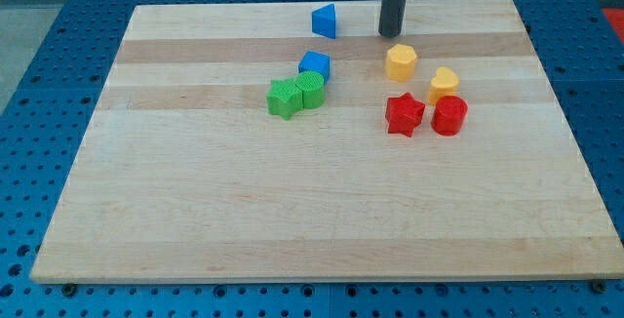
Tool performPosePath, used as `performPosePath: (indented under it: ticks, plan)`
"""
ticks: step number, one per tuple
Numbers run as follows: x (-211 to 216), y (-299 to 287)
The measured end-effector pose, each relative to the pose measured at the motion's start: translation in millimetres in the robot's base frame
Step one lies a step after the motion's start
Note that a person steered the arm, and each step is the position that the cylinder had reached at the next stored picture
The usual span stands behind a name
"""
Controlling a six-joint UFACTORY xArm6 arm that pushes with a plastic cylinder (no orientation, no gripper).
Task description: Place the yellow hexagon close to the red star
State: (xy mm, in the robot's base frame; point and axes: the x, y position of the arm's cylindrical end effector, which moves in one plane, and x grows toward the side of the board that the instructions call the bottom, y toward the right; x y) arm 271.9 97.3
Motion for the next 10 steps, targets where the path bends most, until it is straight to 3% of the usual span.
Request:
performPosePath:
  ticks: [1, 2, 4, 7, 8, 10]
  plan:
    - [20, 0]
    - [66, -4]
    - [86, -4]
    - [76, -4]
    - [39, 33]
    - [67, 118]
